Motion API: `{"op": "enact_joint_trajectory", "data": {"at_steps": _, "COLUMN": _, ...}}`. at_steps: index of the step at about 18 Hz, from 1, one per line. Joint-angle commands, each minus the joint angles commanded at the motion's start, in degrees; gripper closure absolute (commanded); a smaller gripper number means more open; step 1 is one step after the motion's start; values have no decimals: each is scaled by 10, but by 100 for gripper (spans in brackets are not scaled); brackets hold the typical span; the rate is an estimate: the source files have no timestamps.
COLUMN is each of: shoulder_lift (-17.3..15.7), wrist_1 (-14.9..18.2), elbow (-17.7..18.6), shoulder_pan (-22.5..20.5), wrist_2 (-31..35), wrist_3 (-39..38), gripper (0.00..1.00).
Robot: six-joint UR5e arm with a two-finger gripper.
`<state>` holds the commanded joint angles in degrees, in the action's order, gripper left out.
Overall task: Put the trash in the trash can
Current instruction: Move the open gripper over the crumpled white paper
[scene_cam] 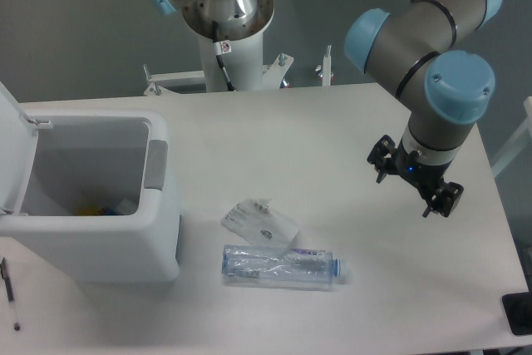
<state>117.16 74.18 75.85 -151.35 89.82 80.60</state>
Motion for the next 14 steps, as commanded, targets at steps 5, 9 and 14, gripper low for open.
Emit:
{"op": "enact_joint_trajectory", "data": {"at_steps": 5, "shoulder_lift": 0, "wrist_1": 1, "elbow": 0, "shoulder_pan": 1, "wrist_2": -1, "wrist_3": -7, "gripper": 0}}
{"op": "enact_joint_trajectory", "data": {"at_steps": 9, "shoulder_lift": 1, "wrist_1": -5, "elbow": -2, "shoulder_pan": 3, "wrist_2": -3, "wrist_3": -19, "gripper": 0}}
{"op": "enact_joint_trajectory", "data": {"at_steps": 14, "shoulder_lift": 12, "wrist_1": -13, "elbow": -1, "shoulder_pan": 25, "wrist_2": -4, "wrist_3": -153, "gripper": 0}}
